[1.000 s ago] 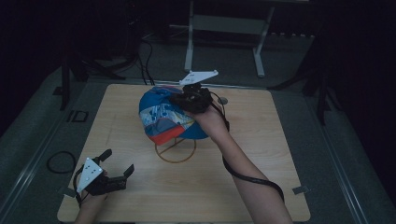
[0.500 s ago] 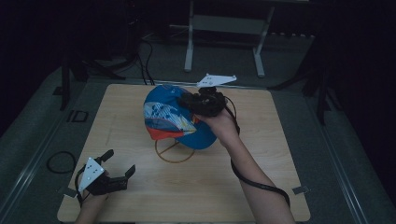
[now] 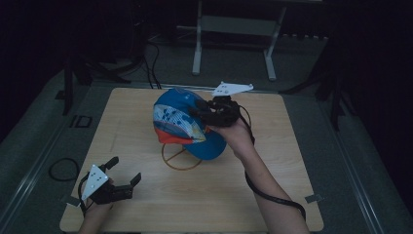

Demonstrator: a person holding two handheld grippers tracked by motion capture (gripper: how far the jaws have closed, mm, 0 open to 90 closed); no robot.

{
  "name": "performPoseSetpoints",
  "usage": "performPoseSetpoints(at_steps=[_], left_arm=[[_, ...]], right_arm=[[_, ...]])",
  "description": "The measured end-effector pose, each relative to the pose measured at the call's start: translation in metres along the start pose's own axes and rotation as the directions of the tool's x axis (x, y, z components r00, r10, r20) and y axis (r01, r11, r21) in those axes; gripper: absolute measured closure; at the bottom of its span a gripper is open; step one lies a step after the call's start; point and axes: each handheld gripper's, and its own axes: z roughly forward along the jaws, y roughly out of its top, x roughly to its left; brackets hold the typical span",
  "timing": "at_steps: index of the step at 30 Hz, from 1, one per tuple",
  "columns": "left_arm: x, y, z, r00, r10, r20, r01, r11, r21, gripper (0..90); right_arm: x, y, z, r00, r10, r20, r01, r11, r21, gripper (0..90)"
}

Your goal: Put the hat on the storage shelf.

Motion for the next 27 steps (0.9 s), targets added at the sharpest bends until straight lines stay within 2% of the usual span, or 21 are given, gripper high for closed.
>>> performPoseSetpoints(at_steps=[3, 7, 12, 17, 23, 27], left_arm=[[0.0, 0.0, 0.001, 1.0, 0.003, 0.004, -0.003, 1.0, 0.005, 1.4], [0.0, 0.0, 0.0, 1.0, 0.004, 0.005, -0.004, 1.0, 0.005, 1.4], [0.0, -0.002, 0.001, 1.0, -0.005, 0.006, 0.005, 1.0, 0.007, 1.4], [-0.001, -0.002, 0.002, 1.0, -0.003, 0.008, 0.003, 0.9999, 0.011, 1.4], [-0.001, -0.002, 0.002, 0.9999, -0.009, 0.008, 0.009, 0.9999, 0.01, 1.4], [-0.001, -0.003, 0.002, 0.9999, -0.01, 0.01, 0.01, 0.9999, 0.012, 1.4]], right_arm=[[-0.001, -0.003, -0.004, 0.9997, 0.019, -0.015, -0.019, 1.0, -0.011, 56.6], [0.0, -0.008, -0.01, 0.9991, 0.029, -0.031, -0.03, 0.999, -0.029, 51.0], [0.005, -0.016, -0.023, 0.9985, 0.026, -0.049, -0.029, 0.998, -0.056, 43.2], [0.013, -0.025, -0.038, 0.9991, -0.01, -0.042, 0.006, 0.997, -0.078, 36.0], [0.018, -0.039, -0.048, 0.9986, -0.001, -0.053, -0.003, 0.997, -0.078, 34.2], [0.019, -0.054, -0.051, 0.9981, 0.009, -0.062, -0.015, 0.996, -0.086, 28.1]])
